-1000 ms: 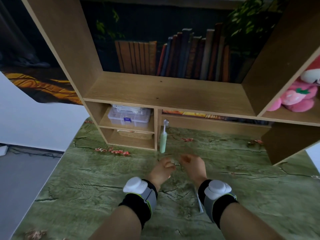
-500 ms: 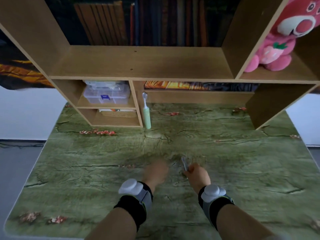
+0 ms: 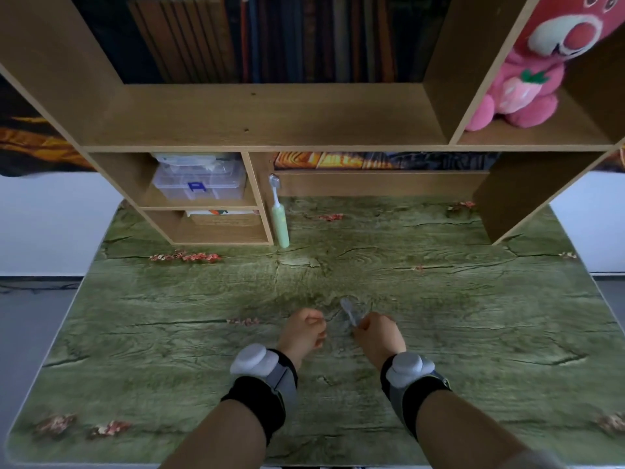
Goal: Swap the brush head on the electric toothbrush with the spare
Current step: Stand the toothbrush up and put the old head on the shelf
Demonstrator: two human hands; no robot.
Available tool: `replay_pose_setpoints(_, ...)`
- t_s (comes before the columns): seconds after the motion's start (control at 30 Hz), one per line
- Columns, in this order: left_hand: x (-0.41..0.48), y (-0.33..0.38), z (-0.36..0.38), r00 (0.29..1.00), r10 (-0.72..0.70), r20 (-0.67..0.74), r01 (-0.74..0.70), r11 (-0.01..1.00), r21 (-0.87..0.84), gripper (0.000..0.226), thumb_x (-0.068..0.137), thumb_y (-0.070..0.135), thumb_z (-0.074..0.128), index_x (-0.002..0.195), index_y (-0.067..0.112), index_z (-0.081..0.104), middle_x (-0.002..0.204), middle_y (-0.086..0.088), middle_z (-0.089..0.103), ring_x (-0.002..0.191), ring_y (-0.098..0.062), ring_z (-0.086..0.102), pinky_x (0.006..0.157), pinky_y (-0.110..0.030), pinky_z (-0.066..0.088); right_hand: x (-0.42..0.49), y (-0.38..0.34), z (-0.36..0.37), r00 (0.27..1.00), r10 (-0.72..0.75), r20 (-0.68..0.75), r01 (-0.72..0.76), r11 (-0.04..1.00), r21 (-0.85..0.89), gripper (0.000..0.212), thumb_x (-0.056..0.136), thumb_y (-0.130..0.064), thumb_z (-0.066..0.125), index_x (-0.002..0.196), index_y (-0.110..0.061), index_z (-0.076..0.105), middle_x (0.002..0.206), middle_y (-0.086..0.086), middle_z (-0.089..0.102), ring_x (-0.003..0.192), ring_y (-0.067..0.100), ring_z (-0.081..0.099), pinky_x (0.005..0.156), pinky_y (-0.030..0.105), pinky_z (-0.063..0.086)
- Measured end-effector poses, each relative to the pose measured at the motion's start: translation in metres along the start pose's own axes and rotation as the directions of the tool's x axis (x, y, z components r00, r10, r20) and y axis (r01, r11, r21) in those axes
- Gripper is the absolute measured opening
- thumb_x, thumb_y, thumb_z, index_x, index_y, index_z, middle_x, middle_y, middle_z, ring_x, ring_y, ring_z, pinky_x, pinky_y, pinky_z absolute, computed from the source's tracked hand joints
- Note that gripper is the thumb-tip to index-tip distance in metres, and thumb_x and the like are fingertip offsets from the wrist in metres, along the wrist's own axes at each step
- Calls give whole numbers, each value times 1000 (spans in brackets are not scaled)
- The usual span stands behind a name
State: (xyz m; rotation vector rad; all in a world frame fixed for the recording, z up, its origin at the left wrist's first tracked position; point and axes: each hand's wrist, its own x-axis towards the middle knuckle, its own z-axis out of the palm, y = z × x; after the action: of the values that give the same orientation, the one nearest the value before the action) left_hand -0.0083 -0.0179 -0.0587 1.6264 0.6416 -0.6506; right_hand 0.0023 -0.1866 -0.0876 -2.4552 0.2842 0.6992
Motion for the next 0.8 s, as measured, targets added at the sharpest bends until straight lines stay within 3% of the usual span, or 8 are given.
replay_pose_setpoints(0.1,-4,16,-5,996,86,-13,-85,993,77,31,90,14,56,120,7,53,89,-5,64,82,-24,64,75,-37,53,-8,-10,-11,997,-68,-34,70,996,57,22,86,-21,55,65,-19,50,62,3,57,54,22,51,47,27,34)
replay_pose_setpoints(0.2,-9,41,-10,977,210,-33,-201,965,170,47,85,17,64,129,9,48,115,-5,60,104,-33,62,91,-46,52,-12,-27,-28,981,-181,-70,184,982,49,13,85,-20,56,72,-19,54,71,5,64,66,26,59,54,29,40)
replay_pose_setpoints(0.27,-15,60,-14,953,300,-35,-286,934,214,52,84,20,67,131,13,46,117,3,52,112,-30,59,96,-47,50,-14,-41,-43,962,-258,-84,263,963,52,11,84,-19,57,73,-21,54,71,3,64,68,25,60,56,30,42)
replay_pose_setpoints(0.4,-22,97,-28,899,437,-19,-422,879,224,34,84,16,67,117,14,60,112,-4,66,95,-21,66,82,-39,57,-16,-69,-78,911,-404,-86,407,913,17,15,85,-20,57,70,-21,53,67,-1,59,64,21,56,54,29,39)
replay_pose_setpoints(0.5,-30,124,-44,838,542,-60,-516,824,235,26,80,10,71,105,6,69,102,-11,72,81,-20,68,79,-39,58,-17,-93,-114,871,-478,-118,479,878,-20,10,87,-18,59,78,-15,63,73,1,63,67,20,58,58,29,41)
replay_pose_setpoints(0.63,-42,175,-67,732,677,-78,-635,719,284,24,76,10,74,100,7,72,101,-13,73,91,-24,68,88,-43,55,-19,-131,-165,774,-584,-244,580,809,-93,12,86,-13,60,93,-14,70,90,5,71,82,20,63,66,25,41)
replay_pose_setpoints(0.73,-48,216,-82,641,761,-102,-710,638,297,18,76,16,74,94,16,73,95,-2,73,84,-14,67,78,-29,54,-16,-160,-199,694,-618,-369,629,770,-107,17,83,-6,61,95,-13,72,93,2,68,84,16,59,71,23,40)
replay_pose_setpoints(0.8,-49,241,-88,580,807,-116,-752,584,305,15,75,16,75,90,19,73,87,3,72,77,-7,64,69,-17,49,-11,-177,-219,670,-608,-425,642,763,-80,16,83,-6,63,93,-14,72,86,-6,62,77,10,55,66,20,38)
